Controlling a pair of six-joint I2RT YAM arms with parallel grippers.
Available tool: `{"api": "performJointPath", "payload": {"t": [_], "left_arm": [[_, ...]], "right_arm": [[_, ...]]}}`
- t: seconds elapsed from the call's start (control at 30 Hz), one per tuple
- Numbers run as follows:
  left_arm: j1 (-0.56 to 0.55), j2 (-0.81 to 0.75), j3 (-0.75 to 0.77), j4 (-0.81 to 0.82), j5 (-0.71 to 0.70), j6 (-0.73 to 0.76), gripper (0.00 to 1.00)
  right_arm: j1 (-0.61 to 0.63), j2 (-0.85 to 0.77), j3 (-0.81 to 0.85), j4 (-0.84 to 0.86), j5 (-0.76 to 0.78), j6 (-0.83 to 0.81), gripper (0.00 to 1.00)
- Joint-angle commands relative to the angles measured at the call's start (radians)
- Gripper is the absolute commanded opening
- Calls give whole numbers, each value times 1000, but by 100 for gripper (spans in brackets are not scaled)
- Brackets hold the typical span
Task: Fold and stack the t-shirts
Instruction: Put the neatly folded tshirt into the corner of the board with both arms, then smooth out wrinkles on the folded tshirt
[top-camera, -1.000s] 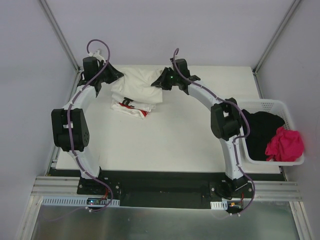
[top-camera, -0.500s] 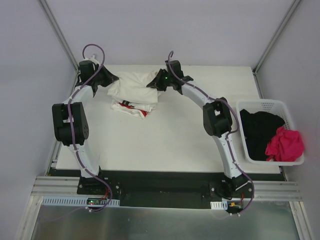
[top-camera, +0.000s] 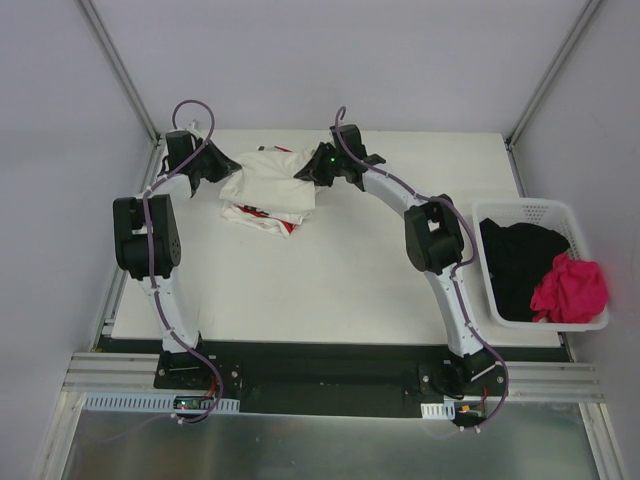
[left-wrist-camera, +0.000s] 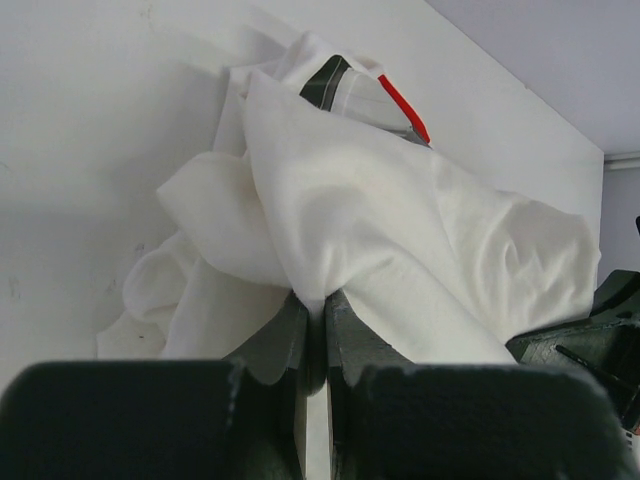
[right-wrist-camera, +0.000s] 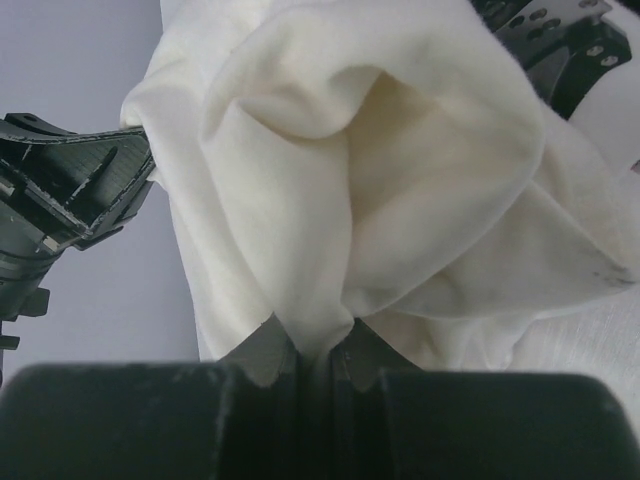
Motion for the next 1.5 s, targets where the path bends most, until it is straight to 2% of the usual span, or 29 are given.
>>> {"api": "performJointPath", "payload": {"t": [0.0,0.13,0.23,0.3,0.33,0.37,0.43,0.47,0.6,0.7,0.93,0.97,1.0,1.1,1.3,1.47], "left_arm": [[32,1,29,76,7,0,0],[34,4,31,73,18,4,0],[38,9,43,50,21,15,3],[41,10,60,18,21,23,26],[44,10,62,16,31,24,33],[45,10,65,13,34,26,47],[45,10,72,0,40,30,64],[46,7,72,-5,48,32,76],[48,-11,60,-10,51,32,89],[48,-71,79,-34,51,44,90],[45,-214,143,-79,77,15,91],[40,-223,157,-79,86,8,90],[35,-234,163,-79,96,1,90],[-11,-258,168,-79,90,7,91],[-87,-168,149,-53,117,-11,91],[-110,-90,54,139,154,-103,91]], "right_arm": [[-2,-20,0,-4,-44,-2,3],[-5,-29,-13,-1,-40,-14,28],[-8,-37,-22,-1,-41,-21,36],[-11,-51,-45,0,-41,-28,39],[-14,-59,-54,2,-37,-30,41],[-19,-71,-74,5,-34,-33,42],[-25,-82,-91,11,-35,-34,44],[-31,-97,-101,17,-35,-34,44],[-46,-141,-158,31,-29,-44,46],[-71,-192,-216,32,-27,-62,50],[-123,-312,-339,83,-29,-76,50],[-128,-341,-350,83,-27,-83,46],[-134,-355,-358,86,-23,-88,32],[-148,-396,-368,95,-15,-103,1],[-122,-372,-298,98,-33,-93,1],[-65,-261,-139,54,-44,-82,1]]}}
